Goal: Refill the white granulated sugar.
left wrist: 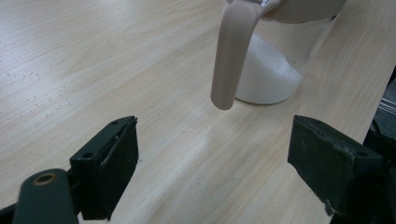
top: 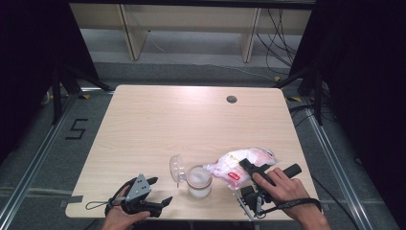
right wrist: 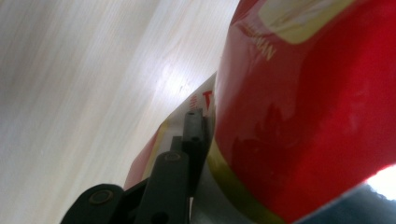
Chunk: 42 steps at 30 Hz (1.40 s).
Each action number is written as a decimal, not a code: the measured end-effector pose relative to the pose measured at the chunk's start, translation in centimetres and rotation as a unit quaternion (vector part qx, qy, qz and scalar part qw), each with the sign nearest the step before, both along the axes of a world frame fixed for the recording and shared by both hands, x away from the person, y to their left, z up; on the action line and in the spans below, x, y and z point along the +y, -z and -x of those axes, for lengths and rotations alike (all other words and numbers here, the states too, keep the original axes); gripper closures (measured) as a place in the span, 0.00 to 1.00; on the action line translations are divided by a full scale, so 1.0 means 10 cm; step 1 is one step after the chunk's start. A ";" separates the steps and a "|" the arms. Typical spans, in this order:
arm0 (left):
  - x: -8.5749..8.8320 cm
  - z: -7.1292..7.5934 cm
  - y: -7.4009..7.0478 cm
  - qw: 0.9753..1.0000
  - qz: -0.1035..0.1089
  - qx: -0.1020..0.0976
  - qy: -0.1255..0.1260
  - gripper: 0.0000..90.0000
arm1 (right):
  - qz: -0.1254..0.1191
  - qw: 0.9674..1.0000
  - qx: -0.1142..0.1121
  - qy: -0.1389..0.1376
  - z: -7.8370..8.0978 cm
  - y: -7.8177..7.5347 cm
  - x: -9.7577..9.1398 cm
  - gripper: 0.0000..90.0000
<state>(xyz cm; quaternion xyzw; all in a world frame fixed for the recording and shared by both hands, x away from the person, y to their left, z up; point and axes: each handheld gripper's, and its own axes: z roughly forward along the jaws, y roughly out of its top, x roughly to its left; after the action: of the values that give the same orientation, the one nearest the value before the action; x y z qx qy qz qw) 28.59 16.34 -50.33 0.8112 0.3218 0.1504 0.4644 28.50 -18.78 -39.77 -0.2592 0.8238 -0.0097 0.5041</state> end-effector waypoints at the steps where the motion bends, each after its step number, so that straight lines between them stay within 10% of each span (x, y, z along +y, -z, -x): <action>1: 0.00 0.00 0.00 1.000 0.000 -0.001 0.000 0.18 | -0.003 1.000 -0.001 -0.014 -0.01 -0.01 -0.01 0.86; 11: 0.00 0.00 0.00 1.000 0.003 -0.005 0.000 0.18 | -0.114 0.992 0.049 -0.006 -0.08 0.11 -0.10 0.86; 15: -0.01 0.01 0.00 1.000 0.006 -0.004 -0.001 0.18 | -0.178 0.980 0.082 0.029 -0.11 0.19 -0.16 0.87; 18: -0.01 0.01 0.00 1.000 0.003 -0.006 0.001 0.18 | -0.173 0.981 0.083 0.005 -0.17 0.18 -0.14 0.87; 19: -0.01 0.01 0.00 1.000 0.004 -0.005 0.001 0.18 | -0.207 0.973 0.101 0.025 -0.17 0.22 -0.16 0.87; 22: -0.01 0.01 -0.01 1.000 0.003 -0.008 0.003 0.18 | -0.207 0.973 0.106 0.008 -0.23 0.21 -0.17 0.87; 23: 0.00 0.01 -0.02 1.000 -0.004 -0.008 0.000 0.18 | -0.233 0.964 0.125 0.031 -0.22 0.26 -0.19 0.87; 24: -0.01 0.02 -0.02 1.000 0.002 -0.007 -0.001 0.18 | -0.220 0.968 0.118 0.009 -0.27 0.23 -0.19 0.87; 29: 0.02 0.01 -0.04 1.000 0.003 -0.011 -0.001 0.18 | -0.279 0.949 0.145 0.017 -0.37 0.27 -0.27 0.88; 30: 0.03 0.00 -0.04 1.000 0.004 -0.011 -0.001 0.18 | -0.313 0.934 0.166 0.040 -0.36 0.32 -0.30 0.88; 31: 0.04 0.00 -0.04 1.000 0.005 -0.012 -0.002 0.18 | -0.315 0.934 0.165 0.035 -0.40 0.32 -0.32 0.88; 34: 0.03 0.02 -0.04 1.000 -0.002 -0.009 -0.001 0.18 | -0.355 0.911 0.197 0.072 -0.42 0.40 -0.39 0.88; 36: 0.00 0.03 -0.03 1.000 0.005 -0.009 -0.002 0.18 | -0.365 0.908 0.191 0.074 -0.47 0.43 -0.45 0.89; 38: 0.01 0.03 -0.03 1.000 0.006 -0.009 -0.004 0.18 | -0.393 0.892 0.205 0.090 -0.47 0.44 -0.52 0.88; 42: 0.03 0.01 -0.03 1.000 -0.005 -0.016 0.003 0.18 | -0.418 0.879 0.205 0.101 -0.47 0.46 -0.61 0.88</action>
<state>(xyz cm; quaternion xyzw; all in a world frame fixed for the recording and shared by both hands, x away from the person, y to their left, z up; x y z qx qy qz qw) 28.52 16.65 -49.99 0.8122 0.3106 0.1637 0.4659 33.22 -24.87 -44.40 0.0645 0.8577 0.3382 0.3820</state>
